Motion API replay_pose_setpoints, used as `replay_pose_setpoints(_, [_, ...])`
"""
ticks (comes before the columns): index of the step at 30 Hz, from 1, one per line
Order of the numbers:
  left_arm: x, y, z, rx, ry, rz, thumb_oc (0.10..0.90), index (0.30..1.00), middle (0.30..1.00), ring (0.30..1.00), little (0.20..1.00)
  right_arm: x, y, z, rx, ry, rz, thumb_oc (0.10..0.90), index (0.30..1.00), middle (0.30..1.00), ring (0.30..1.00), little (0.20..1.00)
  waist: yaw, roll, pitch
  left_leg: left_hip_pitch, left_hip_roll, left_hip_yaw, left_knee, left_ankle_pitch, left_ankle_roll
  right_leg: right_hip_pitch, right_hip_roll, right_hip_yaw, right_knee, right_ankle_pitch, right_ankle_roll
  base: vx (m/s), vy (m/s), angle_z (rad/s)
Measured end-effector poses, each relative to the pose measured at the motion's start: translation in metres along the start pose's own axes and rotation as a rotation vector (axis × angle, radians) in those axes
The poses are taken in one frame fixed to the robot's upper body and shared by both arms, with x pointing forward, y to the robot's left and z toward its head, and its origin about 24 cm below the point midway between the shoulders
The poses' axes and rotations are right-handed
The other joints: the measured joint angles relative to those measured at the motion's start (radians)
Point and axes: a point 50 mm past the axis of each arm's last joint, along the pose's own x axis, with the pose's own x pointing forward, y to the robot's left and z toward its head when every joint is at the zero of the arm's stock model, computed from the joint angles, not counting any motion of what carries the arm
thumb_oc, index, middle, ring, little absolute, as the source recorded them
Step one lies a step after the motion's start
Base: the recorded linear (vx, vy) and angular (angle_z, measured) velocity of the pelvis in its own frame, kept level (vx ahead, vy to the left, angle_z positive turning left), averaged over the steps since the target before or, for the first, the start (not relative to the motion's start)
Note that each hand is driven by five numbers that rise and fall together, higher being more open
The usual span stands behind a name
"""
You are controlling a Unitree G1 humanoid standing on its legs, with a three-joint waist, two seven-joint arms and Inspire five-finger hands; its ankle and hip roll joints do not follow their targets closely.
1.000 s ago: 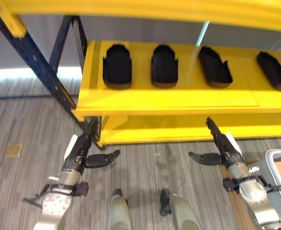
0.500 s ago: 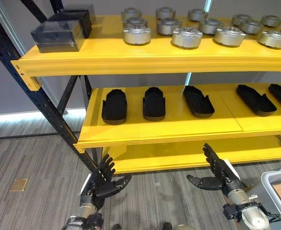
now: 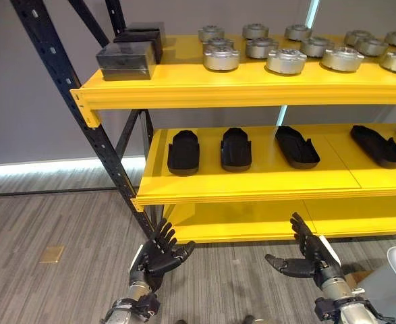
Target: Move parts from the plastic box to the shelf.
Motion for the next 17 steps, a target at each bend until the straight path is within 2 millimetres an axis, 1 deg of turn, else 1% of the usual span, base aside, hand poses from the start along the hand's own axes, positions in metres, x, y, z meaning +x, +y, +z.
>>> replay_pose_setpoints(2, [-0.001, 0.004, 0.001, 0.017, 0.003, 0.024, 0.9, 1.0, 1.0, 1.0, 1.0, 0.003, 0.01, 0.0, 0.011, 0.002, 0.039, 0.9, 1.0, 1.0, 1.0, 1.0, 0.003, -0.007, -0.007, 0.024, -0.023, 0.022, -0.032, 0.008, 0.017, 0.026, -0.017, 0.011, -0.055, 0.031, 0.02, 0.01, 0.075, -0.23])
replay_pose_setpoints(4, [-0.001, 0.007, 0.001, 0.027, 0.009, 0.041, 0.9, 1.0, 1.0, 1.0, 1.0, 0.004, 0.017, -0.002, 0.022, 0.009, 0.067, 0.9, 1.0, 1.0, 1.0, 1.0, 0.004, -0.011, -0.012, 0.045, -0.038, 0.034, -0.051, 0.019, 0.031, 0.048, -0.026, 0.017, -0.097, 0.058, 0.03, 0.02, 0.042, -0.17])
replay_pose_setpoints(6, [-0.002, 0.01, -0.003, 0.058, 0.027, 0.066, 0.9, 1.0, 1.0, 1.0, 1.0, 0.005, 0.025, -0.007, 0.03, 0.035, 0.097, 0.9, 1.0, 1.0, 1.0, 1.0, 0.005, -0.01, -0.024, 0.081, -0.046, 0.048, -0.093, 0.024, 0.027, 0.084, -0.025, 0.025, -0.149, 0.084, 0.039, 0.02, 0.008, -0.15])
replay_pose_setpoints(8, [-0.002, 0.01, -0.003, 0.065, 0.027, 0.073, 0.9, 1.0, 1.0, 1.0, 1.0, 0.005, 0.024, -0.009, 0.031, 0.053, 0.094, 0.9, 1.0, 1.0, 1.0, 1.0, 0.005, -0.012, -0.031, 0.082, -0.044, 0.051, -0.098, 0.024, 0.026, 0.094, -0.02, 0.027, -0.174, 0.097, 0.04, 0.03, -0.008, -0.07])
replay_pose_setpoints(11, [-0.002, 0.01, -0.003, 0.12, 0.032, 0.073, 0.9, 1.0, 1.0, 1.0, 1.0, 0.004, 0.021, -0.012, 0.021, 0.067, 0.091, 0.9, 1.0, 1.0, 1.0, 1.0, 0.003, -0.011, -0.033, 0.093, -0.036, 0.054, -0.098, 0.024, 0.023, 0.124, -0.01, 0.026, -0.209, 0.117, 0.038, 0.02, -0.021, -0.05])
replay_pose_setpoints(12, [-0.002, 0.009, -0.004, 0.139, 0.035, 0.069, 0.9, 1.0, 1.0, 1.0, 1.0, 0.004, 0.02, -0.012, 0.014, 0.071, 0.092, 0.9, 1.0, 1.0, 1.0, 1.0, 0.003, -0.008, -0.035, 0.096, -0.033, 0.055, -0.098, 0.02, 0.017, 0.127, -0.006, 0.026, -0.221, 0.119, 0.036, 0.02, -0.022, -0.06])
replay_pose_setpoints(17, [-0.002, 0.009, -0.004, 0.14, 0.034, 0.068, 0.9, 1.0, 1.0, 1.0, 1.0, 0.004, 0.016, -0.012, 0.003, 0.073, 0.084, 0.9, 1.0, 1.0, 1.0, 1.0, 0.001, -0.003, -0.039, 0.095, -0.023, 0.056, -0.098, 0.022, 0.012, 0.127, 0.005, 0.028, -0.232, 0.122, 0.033, 0.01, -0.017, -0.03])
